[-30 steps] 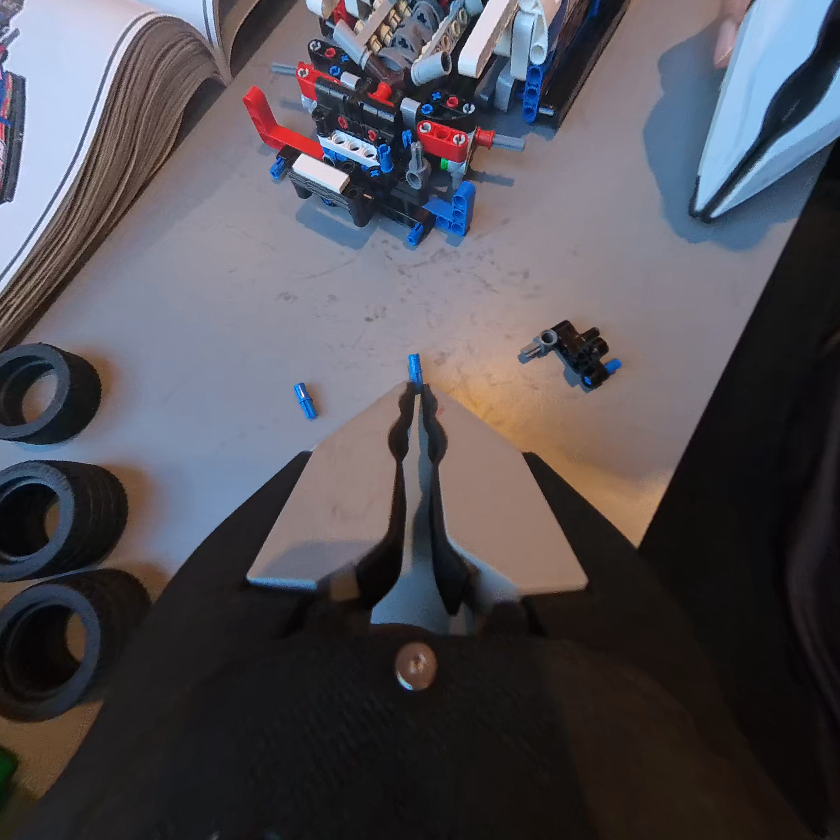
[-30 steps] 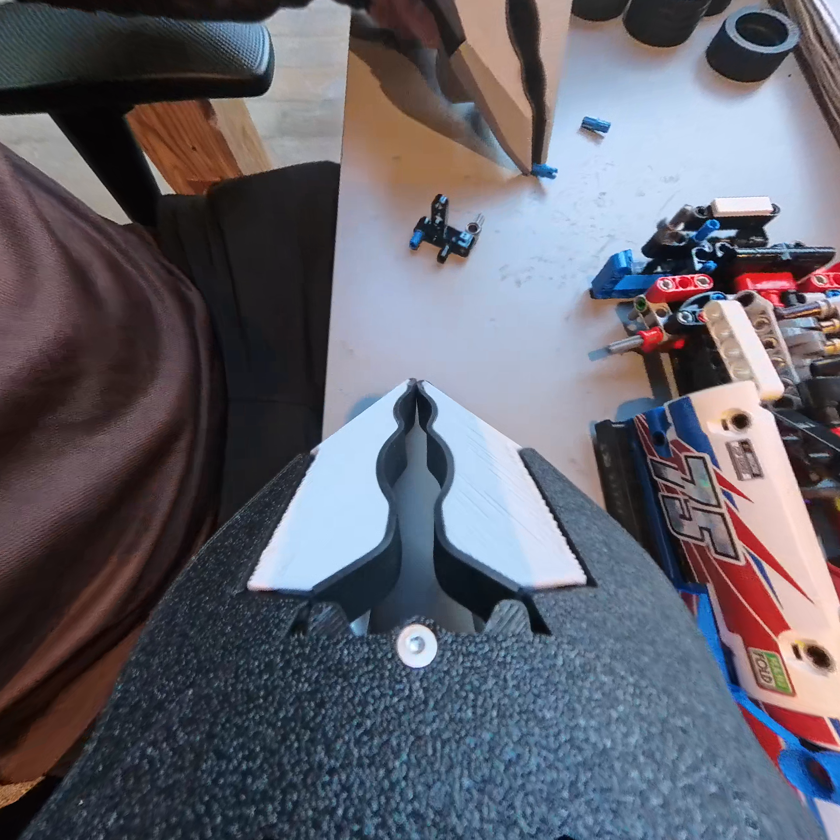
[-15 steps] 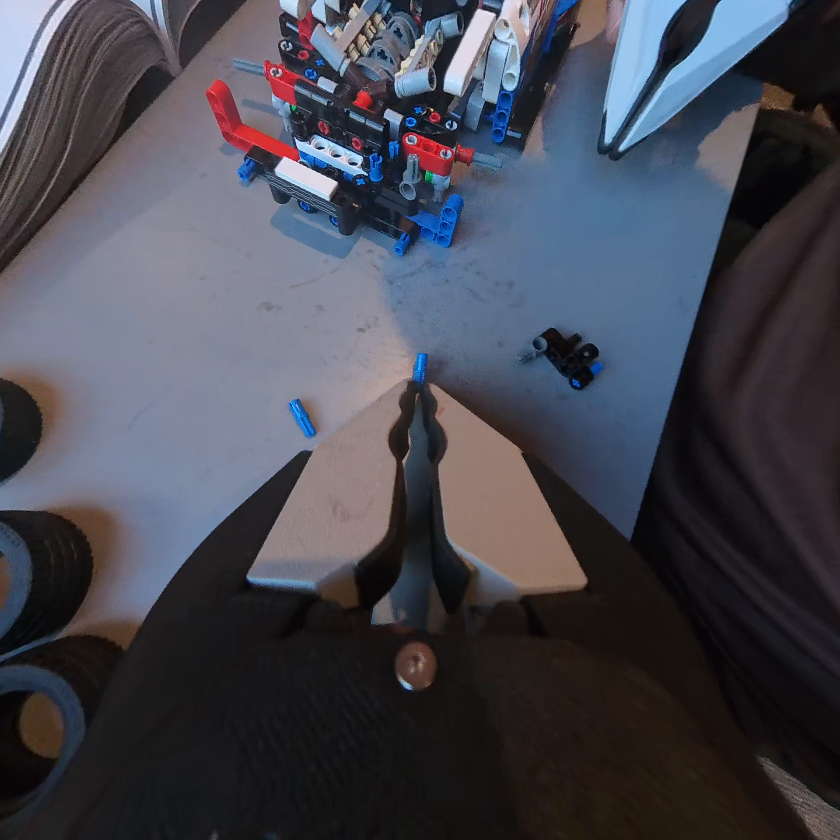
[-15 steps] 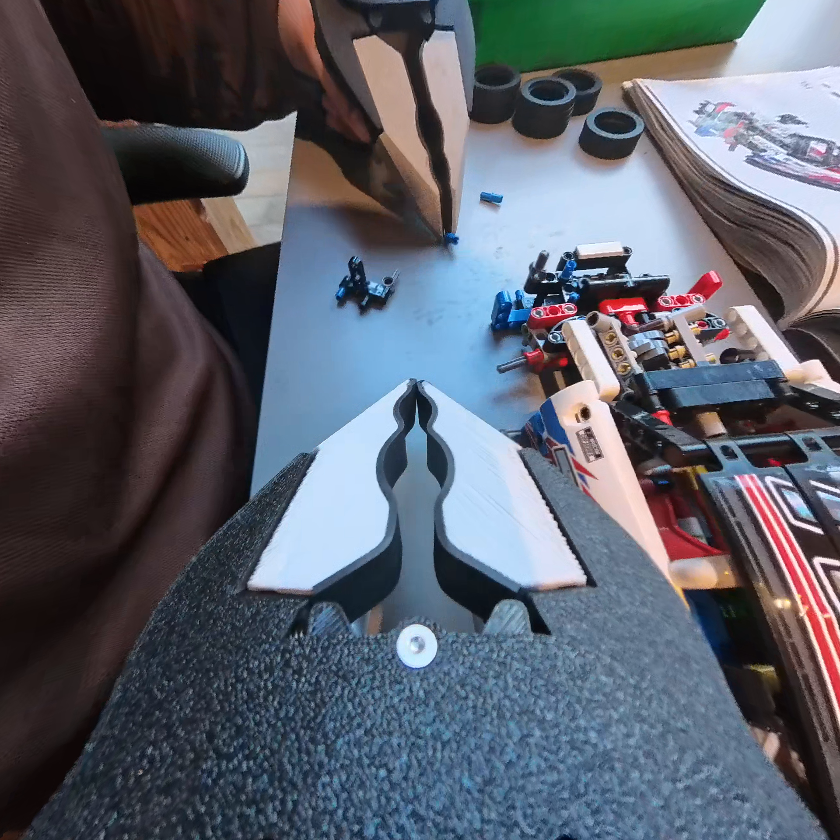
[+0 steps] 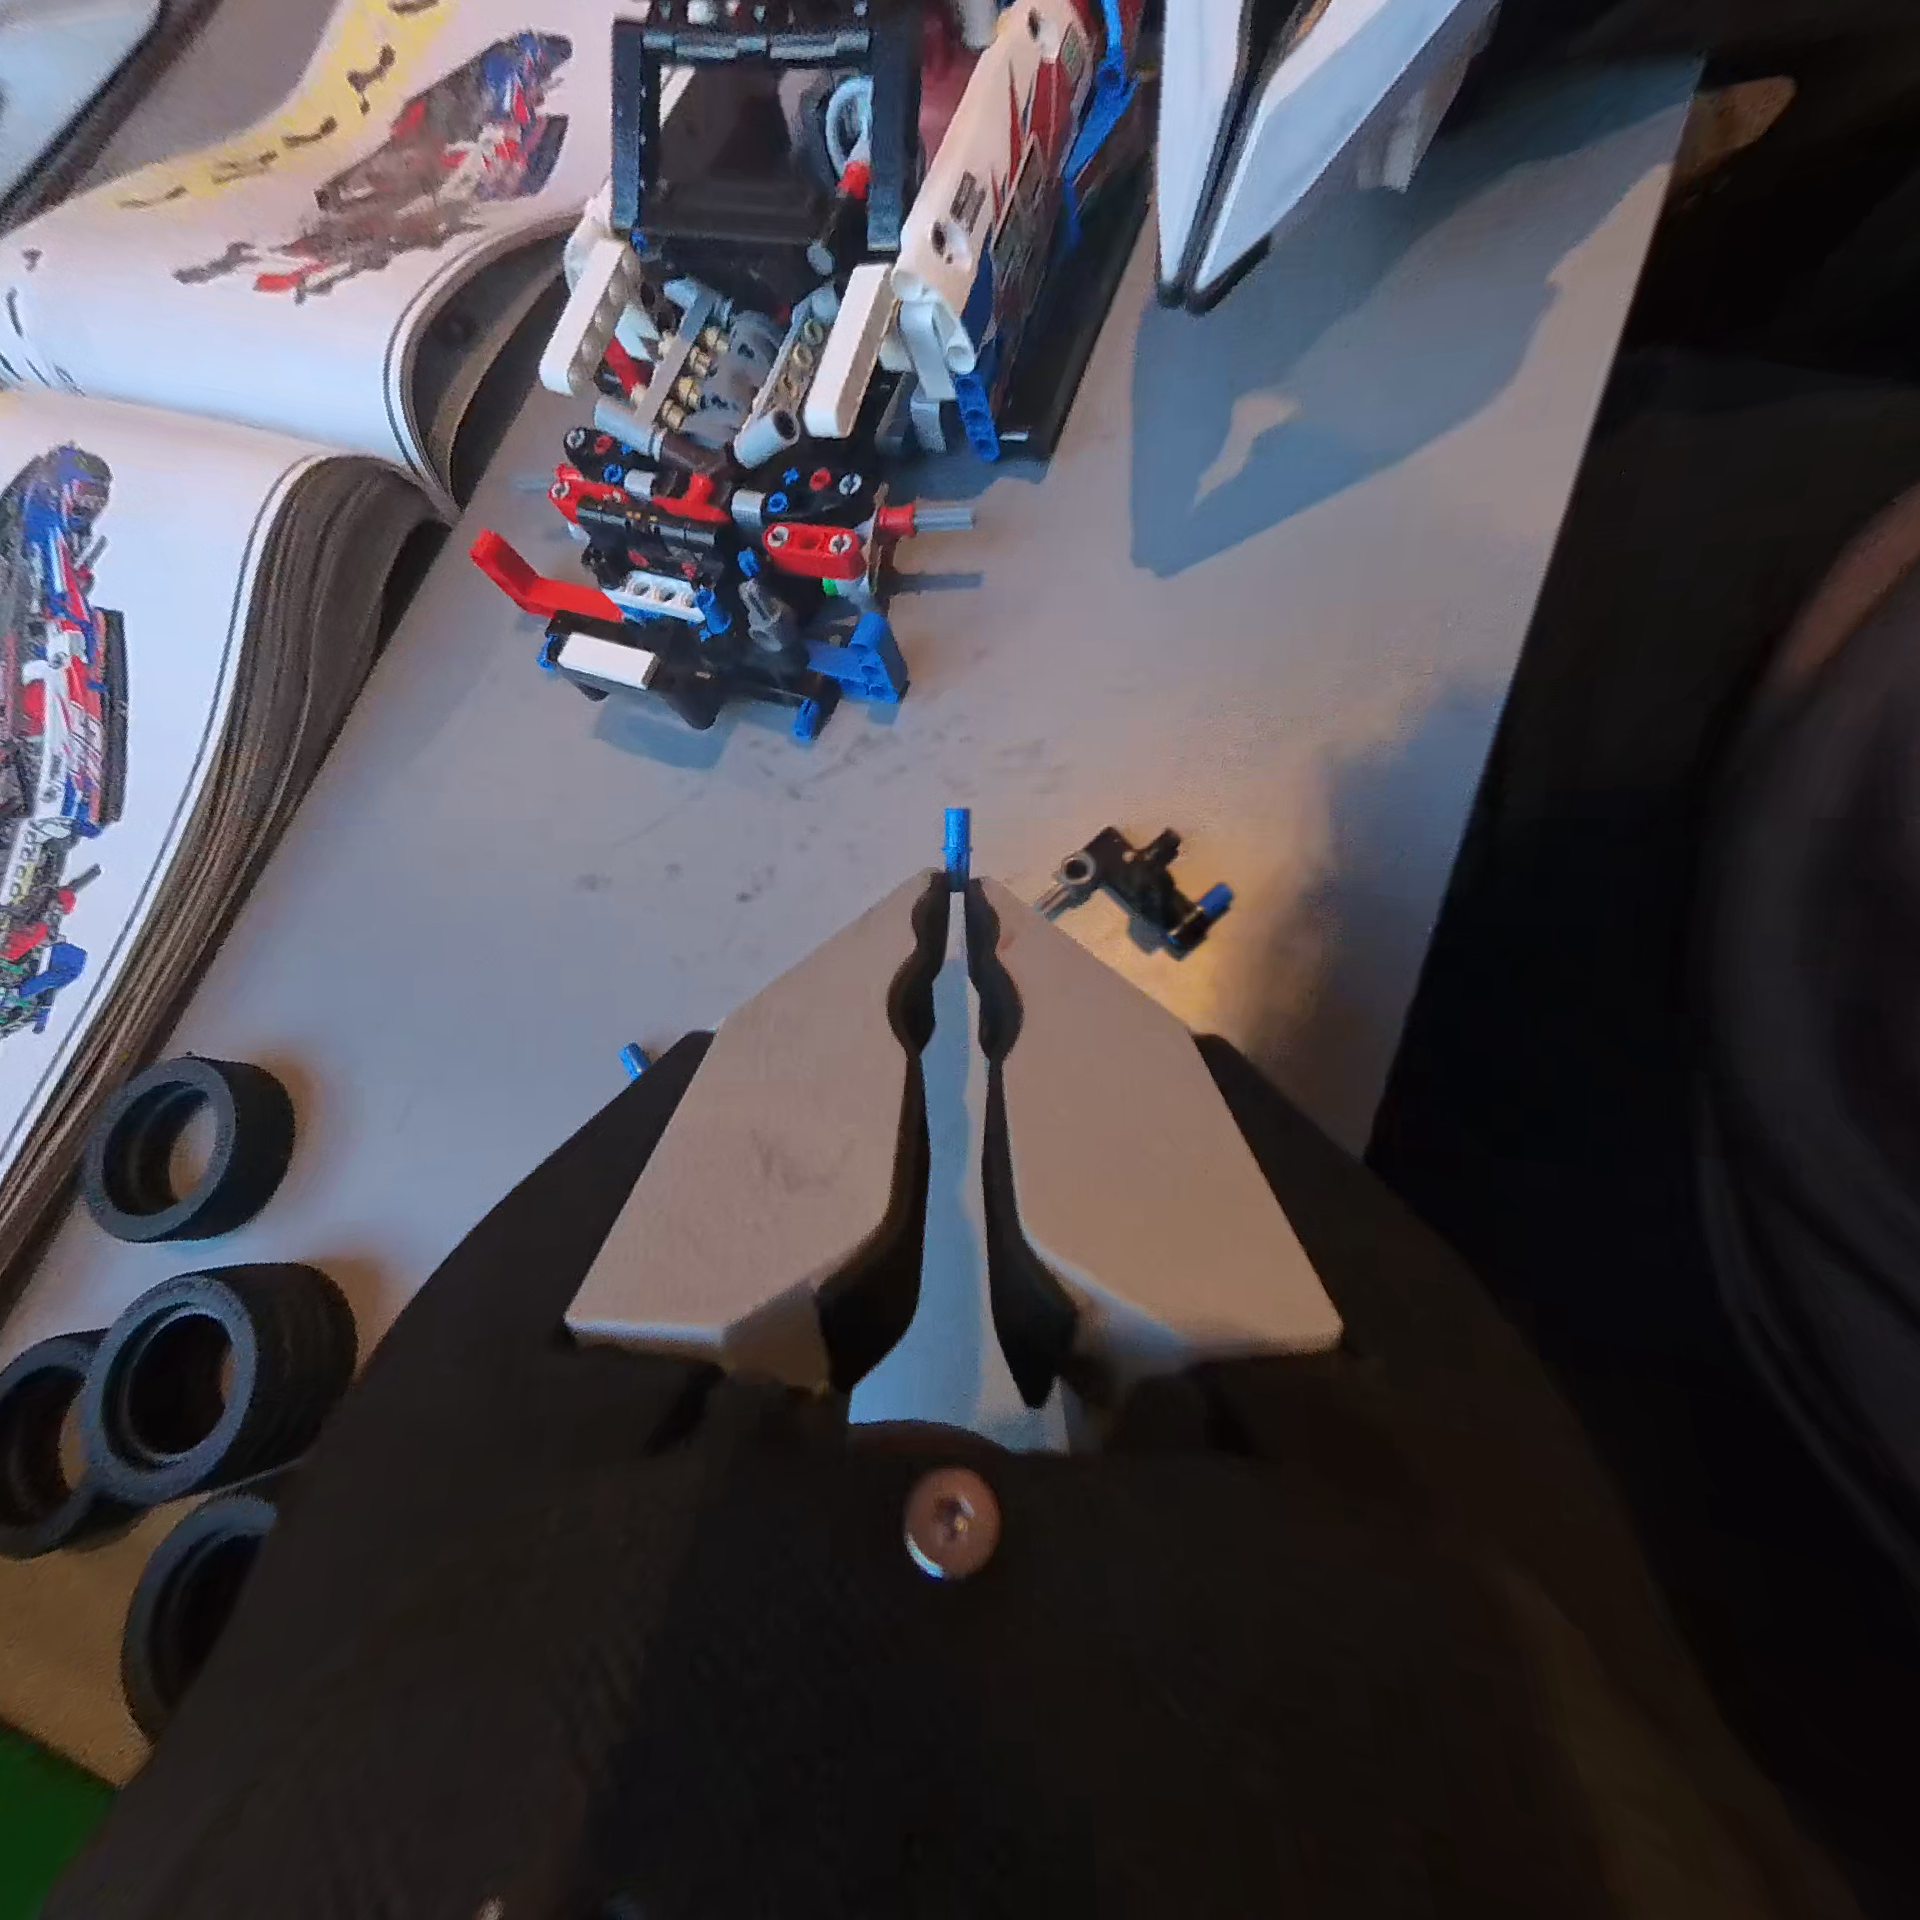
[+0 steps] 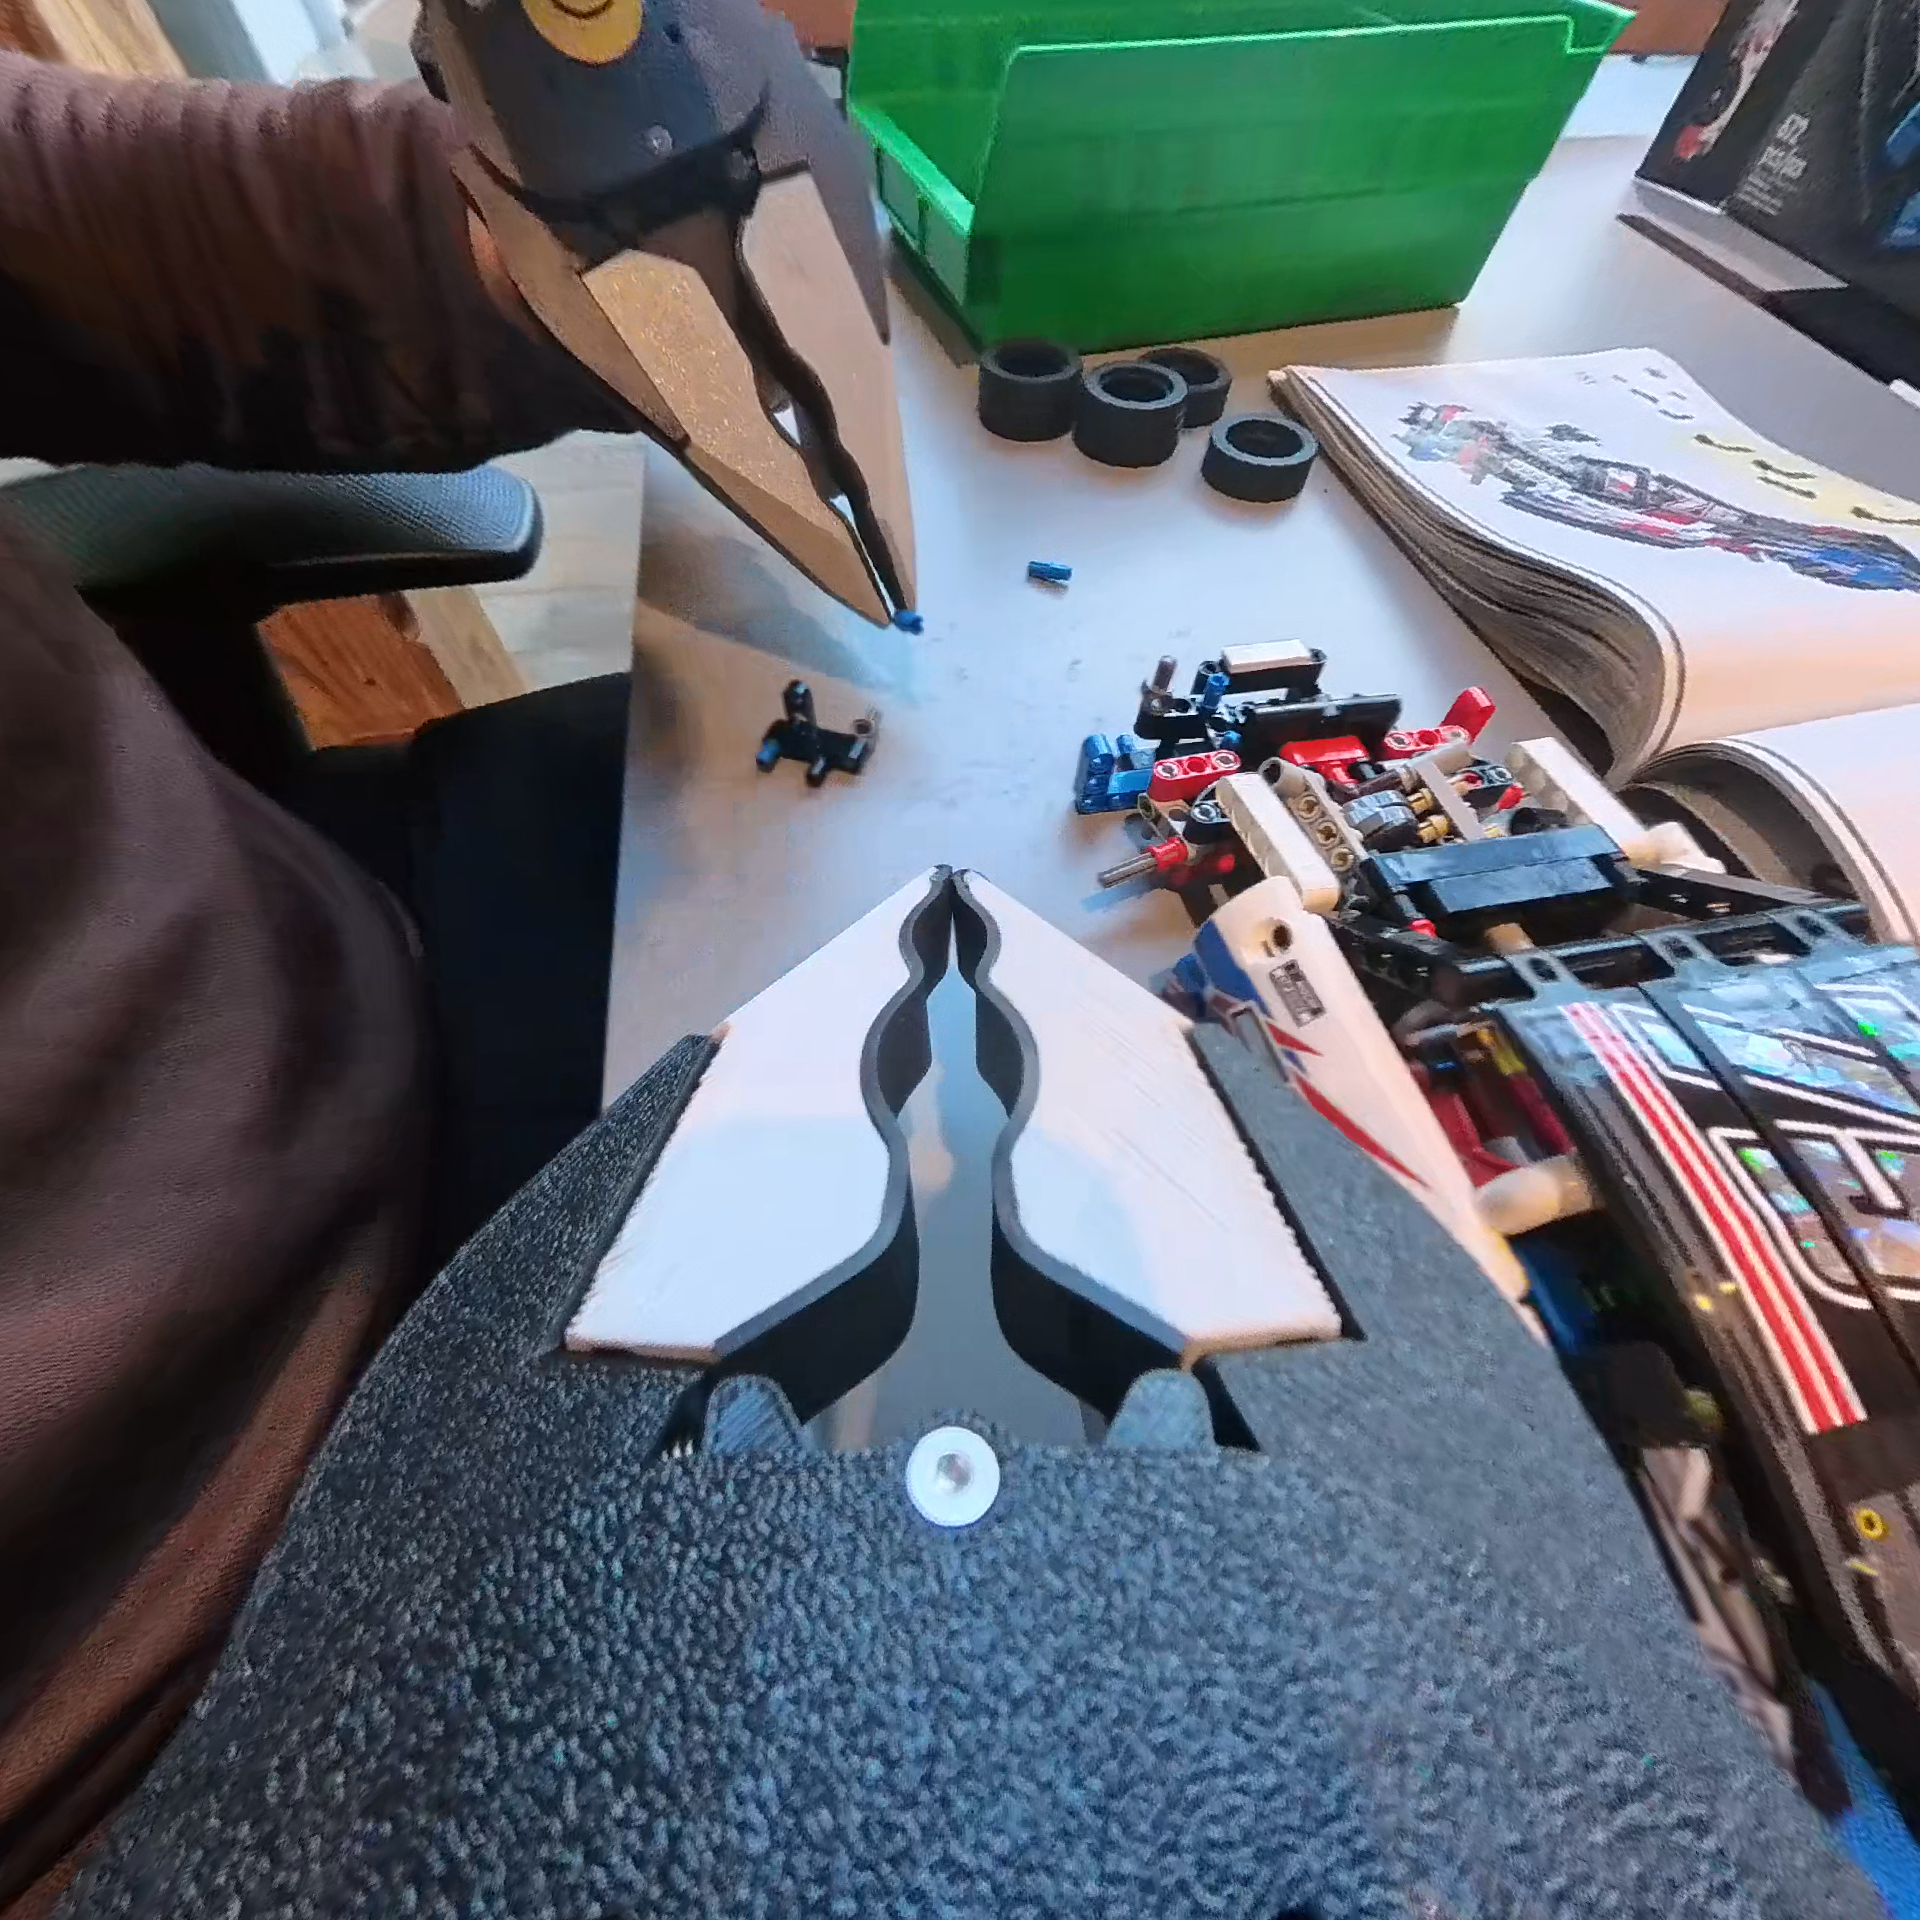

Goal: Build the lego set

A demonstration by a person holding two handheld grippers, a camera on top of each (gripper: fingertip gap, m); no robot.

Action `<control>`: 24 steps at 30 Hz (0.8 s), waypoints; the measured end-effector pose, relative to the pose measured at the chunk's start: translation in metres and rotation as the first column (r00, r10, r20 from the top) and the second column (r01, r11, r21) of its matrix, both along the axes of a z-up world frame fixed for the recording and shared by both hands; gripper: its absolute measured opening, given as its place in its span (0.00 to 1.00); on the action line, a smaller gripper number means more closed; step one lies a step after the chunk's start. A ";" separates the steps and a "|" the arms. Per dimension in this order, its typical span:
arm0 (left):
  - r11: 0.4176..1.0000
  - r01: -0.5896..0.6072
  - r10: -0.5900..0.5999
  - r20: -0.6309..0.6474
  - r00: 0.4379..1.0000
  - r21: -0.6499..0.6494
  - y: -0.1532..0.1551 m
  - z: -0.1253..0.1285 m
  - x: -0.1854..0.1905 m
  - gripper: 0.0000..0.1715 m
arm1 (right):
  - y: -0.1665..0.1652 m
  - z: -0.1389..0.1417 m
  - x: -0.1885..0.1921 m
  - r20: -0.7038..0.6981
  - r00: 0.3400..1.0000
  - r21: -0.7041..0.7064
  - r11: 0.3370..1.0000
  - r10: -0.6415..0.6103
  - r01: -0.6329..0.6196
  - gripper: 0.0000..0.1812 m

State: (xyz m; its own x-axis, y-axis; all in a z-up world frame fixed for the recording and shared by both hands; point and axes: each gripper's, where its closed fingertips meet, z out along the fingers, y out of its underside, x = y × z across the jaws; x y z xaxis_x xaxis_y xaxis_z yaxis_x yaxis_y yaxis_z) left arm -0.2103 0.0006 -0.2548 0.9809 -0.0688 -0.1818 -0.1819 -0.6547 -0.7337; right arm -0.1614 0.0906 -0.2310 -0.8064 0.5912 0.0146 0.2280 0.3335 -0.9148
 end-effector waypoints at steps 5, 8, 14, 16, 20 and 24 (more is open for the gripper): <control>1.000 -0.025 0.025 -0.052 0.998 0.013 -0.007 0.011 0.015 0.00 | -0.018 0.000 0.016 0.029 0.999 -0.005 1.000 0.022 -0.022 0.00; 1.000 -0.018 0.019 -0.093 0.996 0.013 -0.012 0.019 0.031 0.00 | -0.033 -0.006 0.025 0.046 0.998 0.023 0.998 0.051 -0.053 0.00; 0.999 0.051 -0.051 -0.161 0.986 -0.001 -0.007 0.028 0.071 0.00 | -0.066 -0.002 0.042 0.050 0.991 0.007 0.993 0.121 -0.122 0.00; 0.996 0.083 -0.088 -0.221 0.971 -0.031 -0.003 0.027 0.080 0.00 | -0.074 0.001 0.047 0.048 0.989 -0.005 0.990 0.142 -0.142 0.00; 0.988 0.123 -0.148 -0.357 0.922 -0.092 0.008 0.028 0.088 0.00 | -0.077 0.002 0.050 0.055 0.988 -0.007 0.990 0.142 -0.142 0.01; 0.985 0.137 -0.172 -0.463 0.869 -0.109 0.020 0.031 0.086 0.00 | -0.068 0.004 0.044 0.078 0.992 -0.027 0.995 0.101 -0.100 0.03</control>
